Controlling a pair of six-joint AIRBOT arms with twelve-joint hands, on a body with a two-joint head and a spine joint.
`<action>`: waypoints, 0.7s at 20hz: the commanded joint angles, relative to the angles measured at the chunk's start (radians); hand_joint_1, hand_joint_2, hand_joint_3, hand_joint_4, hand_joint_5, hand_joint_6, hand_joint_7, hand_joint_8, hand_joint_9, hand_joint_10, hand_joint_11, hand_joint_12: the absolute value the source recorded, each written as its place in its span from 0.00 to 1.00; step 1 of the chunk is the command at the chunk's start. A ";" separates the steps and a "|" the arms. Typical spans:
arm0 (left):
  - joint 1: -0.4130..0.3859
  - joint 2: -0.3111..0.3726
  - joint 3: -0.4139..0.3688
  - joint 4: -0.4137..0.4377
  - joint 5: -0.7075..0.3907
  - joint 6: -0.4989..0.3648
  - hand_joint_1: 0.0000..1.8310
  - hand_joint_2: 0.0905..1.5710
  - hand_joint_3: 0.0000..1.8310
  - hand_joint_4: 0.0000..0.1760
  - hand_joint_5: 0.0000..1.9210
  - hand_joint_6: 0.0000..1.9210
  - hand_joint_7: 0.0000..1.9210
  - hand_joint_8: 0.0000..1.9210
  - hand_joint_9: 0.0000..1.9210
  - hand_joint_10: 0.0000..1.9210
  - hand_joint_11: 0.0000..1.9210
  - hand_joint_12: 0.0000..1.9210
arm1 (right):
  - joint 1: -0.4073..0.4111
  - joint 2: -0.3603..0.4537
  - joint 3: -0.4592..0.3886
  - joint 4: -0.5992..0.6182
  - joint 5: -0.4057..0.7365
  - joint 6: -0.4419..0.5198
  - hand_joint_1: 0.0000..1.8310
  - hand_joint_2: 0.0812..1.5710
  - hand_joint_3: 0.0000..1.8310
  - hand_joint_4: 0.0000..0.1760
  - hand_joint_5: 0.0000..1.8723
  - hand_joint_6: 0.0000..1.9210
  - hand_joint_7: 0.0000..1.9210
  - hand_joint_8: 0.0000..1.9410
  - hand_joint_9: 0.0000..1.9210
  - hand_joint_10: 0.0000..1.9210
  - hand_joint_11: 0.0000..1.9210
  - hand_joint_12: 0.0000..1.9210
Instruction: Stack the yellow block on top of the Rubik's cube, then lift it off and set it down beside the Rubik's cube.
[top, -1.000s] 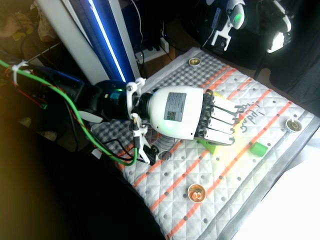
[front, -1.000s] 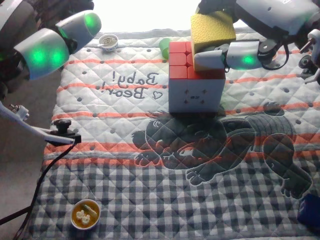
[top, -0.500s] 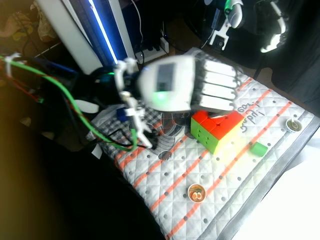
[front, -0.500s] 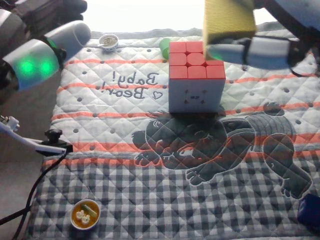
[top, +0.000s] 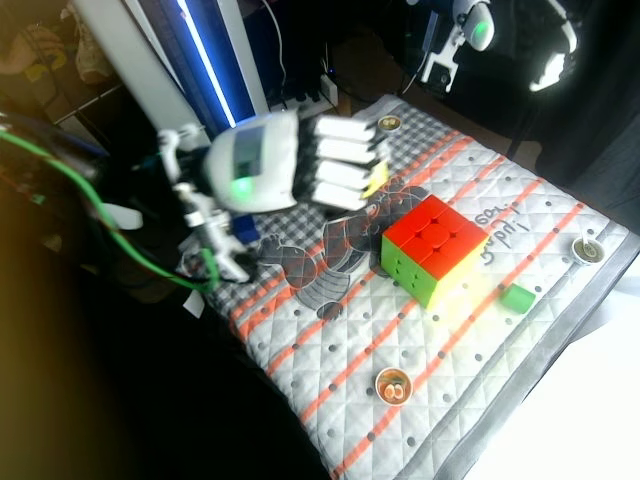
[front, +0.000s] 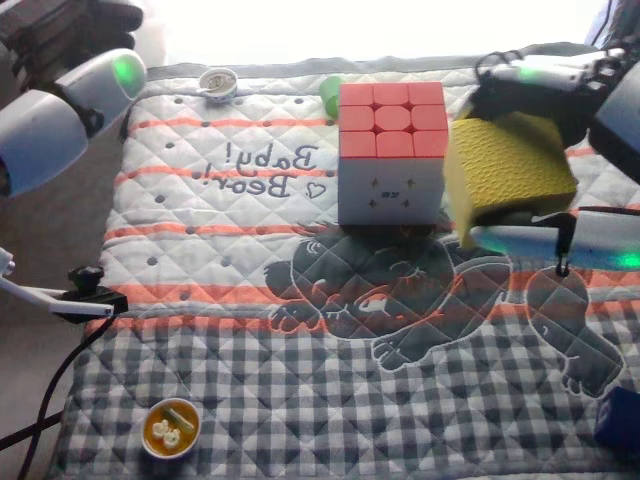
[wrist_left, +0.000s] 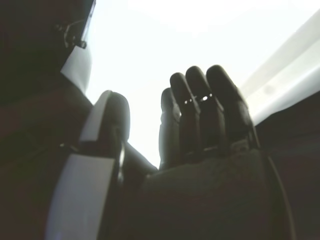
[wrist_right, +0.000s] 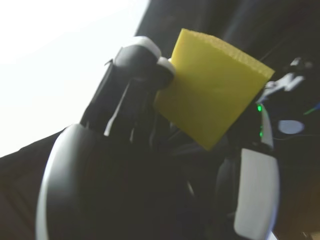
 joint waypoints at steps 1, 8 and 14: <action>-0.003 0.009 -0.004 0.038 0.135 -0.009 0.45 0.82 0.00 0.00 0.18 0.12 0.15 0.47 0.10 0.62 0.03 0.91 | -0.008 -0.002 -0.013 -0.020 0.127 0.006 0.72 0.78 0.00 0.00 0.37 0.68 0.40 0.75 0.37 0.86 0.33 1.00; -0.001 0.007 -0.008 0.038 0.141 -0.008 0.45 0.84 0.00 0.00 0.06 0.43 0.14 0.56 0.11 0.73 0.09 0.96 | -0.132 -0.032 -0.045 -0.040 0.018 0.006 0.74 0.76 0.00 0.00 0.35 0.68 0.43 0.68 0.40 0.77 0.34 0.91; -0.001 0.004 -0.009 0.039 0.141 -0.008 0.49 0.83 0.00 0.00 0.08 0.47 0.16 0.55 0.12 0.66 0.05 0.97 | -0.166 -0.071 -0.040 -0.041 -0.096 0.006 0.69 0.69 0.00 0.00 0.27 0.60 0.31 0.63 0.27 0.72 0.16 0.89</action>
